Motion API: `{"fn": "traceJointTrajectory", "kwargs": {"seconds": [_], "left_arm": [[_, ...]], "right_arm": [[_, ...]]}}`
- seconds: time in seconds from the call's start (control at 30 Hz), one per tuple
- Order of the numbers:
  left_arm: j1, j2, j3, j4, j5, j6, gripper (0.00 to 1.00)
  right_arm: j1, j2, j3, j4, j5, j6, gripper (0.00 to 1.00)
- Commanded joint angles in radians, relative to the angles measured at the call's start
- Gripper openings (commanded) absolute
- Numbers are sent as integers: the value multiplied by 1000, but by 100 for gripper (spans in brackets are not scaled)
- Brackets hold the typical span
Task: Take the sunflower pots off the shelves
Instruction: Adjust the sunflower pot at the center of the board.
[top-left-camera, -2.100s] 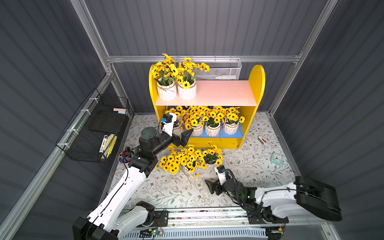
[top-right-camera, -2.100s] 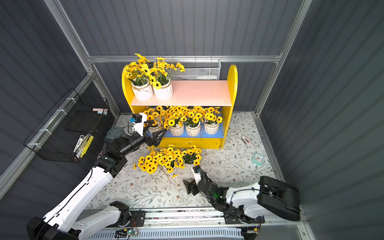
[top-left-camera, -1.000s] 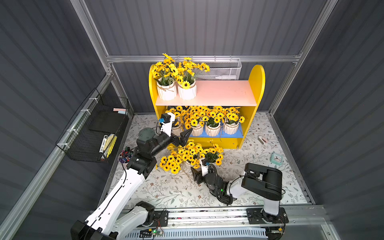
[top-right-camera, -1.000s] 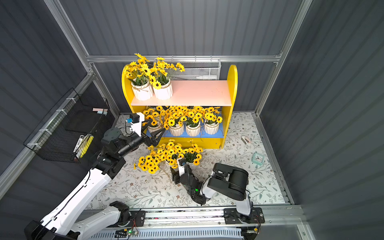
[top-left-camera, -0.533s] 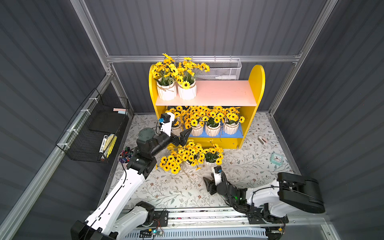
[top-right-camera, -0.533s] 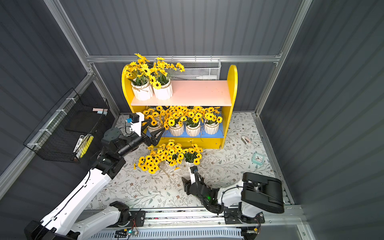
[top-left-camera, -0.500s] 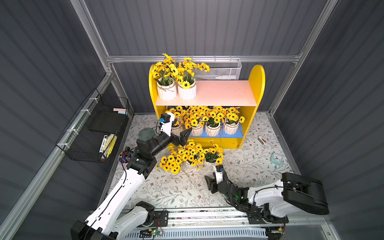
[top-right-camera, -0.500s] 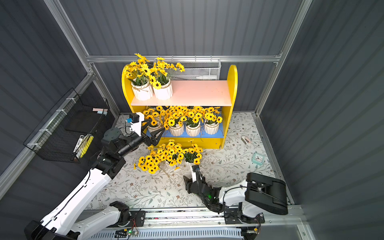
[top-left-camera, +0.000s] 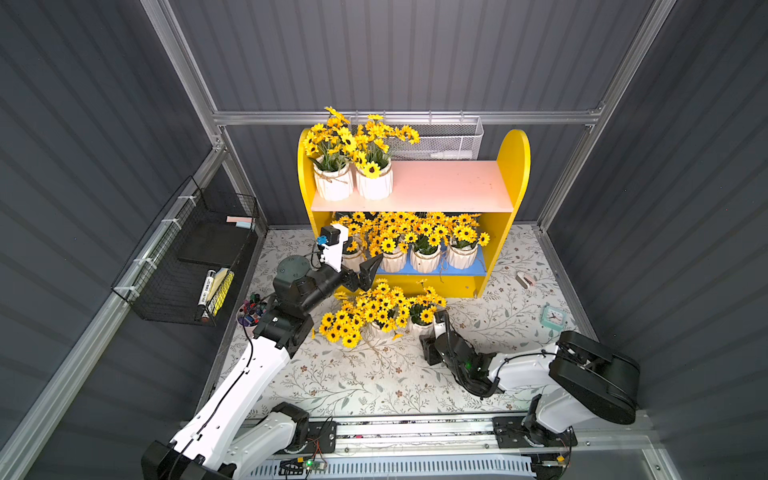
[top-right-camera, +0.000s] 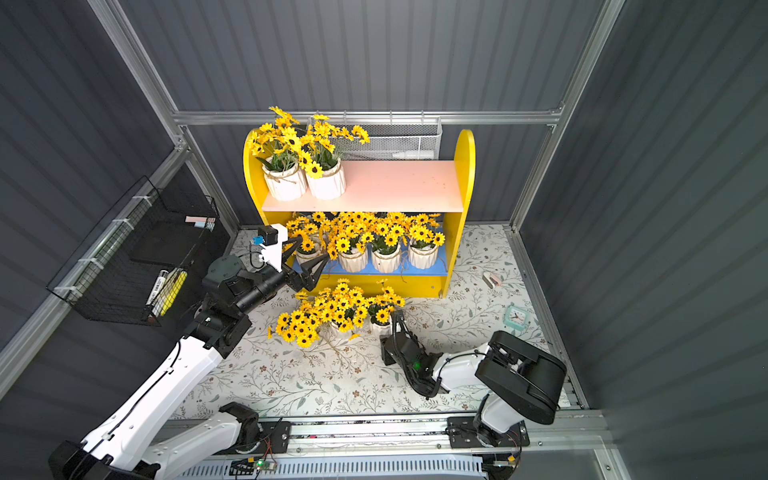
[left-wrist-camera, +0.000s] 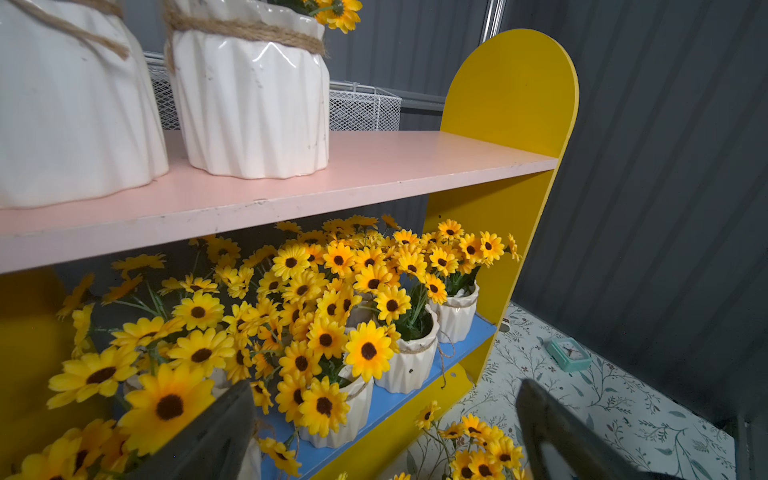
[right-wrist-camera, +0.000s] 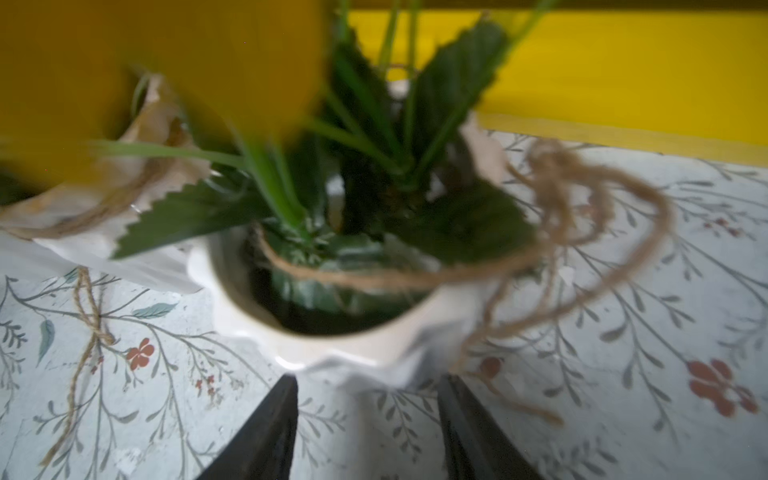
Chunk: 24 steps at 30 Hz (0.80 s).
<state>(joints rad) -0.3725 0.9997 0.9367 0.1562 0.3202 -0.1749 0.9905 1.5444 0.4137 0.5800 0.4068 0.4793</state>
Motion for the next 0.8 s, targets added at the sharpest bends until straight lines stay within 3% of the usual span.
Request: {"fn": "traceJointTrajectory", "kwargs": {"seconds": [0.0,0.1,0.17,0.23,0.3,0.4,0.57,0.67,0.77], "left_arm": [[-5,-13,8,-6,-9,21,99],[-5,-18,7,-7,-16,22,99],[-5,-20,2,-1,-17,24,99],[-5,-18,7,-6,-18,23,99],[-5,-19,12,-16,-29,23,99],[-5,-28,17,-33,-80,13,100],[-3,-39,40,-95,-198,-3,99],[-2,-47,55,-144,-272,-17,100],[4,-45,76,-172,-291,-8,99]], "right_arm": [[-6,26,46,11,-33,-82,57],[-16,37,63,2,-39,-163,57],[-29,44,67,15,-123,-175,56],[-26,26,82,-57,-196,-159,55],[-11,-21,96,-169,-190,-120,54],[-4,-151,71,-277,-158,-88,58],[0,-491,134,-674,-150,-86,63],[0,-633,170,-735,-152,-146,71],[2,-684,262,-767,-144,-195,81]]}}
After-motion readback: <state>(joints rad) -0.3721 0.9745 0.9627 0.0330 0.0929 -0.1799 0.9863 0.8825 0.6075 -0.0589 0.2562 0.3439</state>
